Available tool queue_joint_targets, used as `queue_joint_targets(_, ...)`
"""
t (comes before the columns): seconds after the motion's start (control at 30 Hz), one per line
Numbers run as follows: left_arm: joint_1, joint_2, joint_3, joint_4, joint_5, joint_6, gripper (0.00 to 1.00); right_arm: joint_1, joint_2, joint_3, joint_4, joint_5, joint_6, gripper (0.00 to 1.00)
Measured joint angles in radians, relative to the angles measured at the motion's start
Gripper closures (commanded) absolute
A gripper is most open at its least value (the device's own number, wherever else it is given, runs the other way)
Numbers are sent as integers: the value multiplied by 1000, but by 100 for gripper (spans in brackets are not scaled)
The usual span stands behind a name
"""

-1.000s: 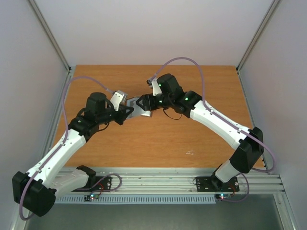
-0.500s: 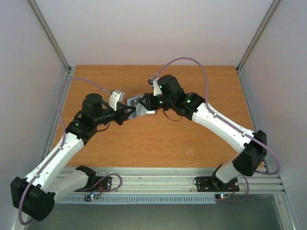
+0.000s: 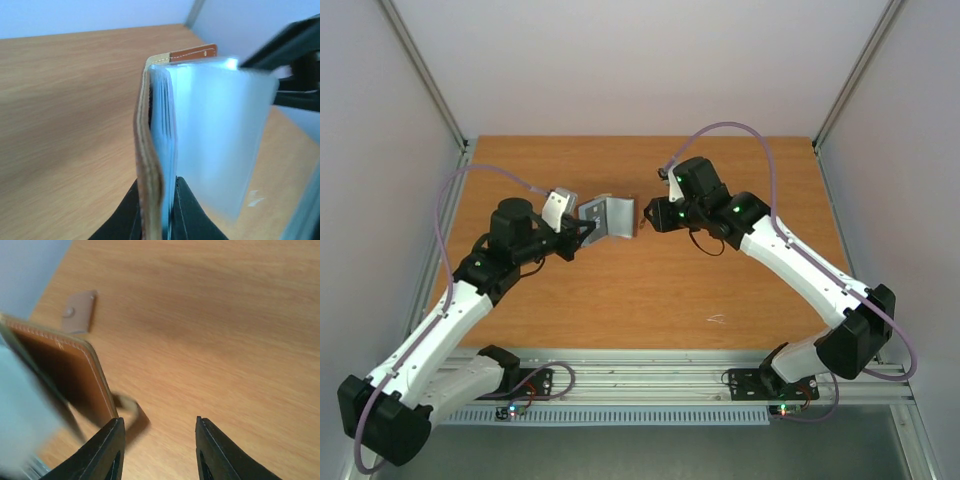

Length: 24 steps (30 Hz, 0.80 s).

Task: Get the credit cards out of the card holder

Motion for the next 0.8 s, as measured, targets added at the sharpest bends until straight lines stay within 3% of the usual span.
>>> queue_joint_targets(0.13, -6, 19, 0, -76, -207, 132, 100, -1, 1, 5, -66, 10, -36, 60)
queue_joint_targets(0.2, -9, 42, 0, -117, -349, 269, 100, 5, 0, 5, -67, -14, -55, 60)
queue_joint_targets(0.27, -9, 47, 0, -128, -392, 323, 100, 19, -5, 4, -49, -66, -72, 60)
queue_joint_targets(0.4, -10, 48, 0, -143, -486, 469, 100, 55, -44, -71, 169, -294, -50, 61)
queue_joint_targets(0.53, -11, 48, 0, -143, -527, 550, 100, 68, -48, -168, 473, -452, 79, 66)
queue_joint_targets(0.67, -12, 48, 3, -148, -518, 554, 100, 67, -1, -172, 637, -461, 183, 71)
queue_joint_targets(0.8, -14, 47, 20, -151, -447, 465, 100, 66, 64, -170, 764, -446, 287, 78)
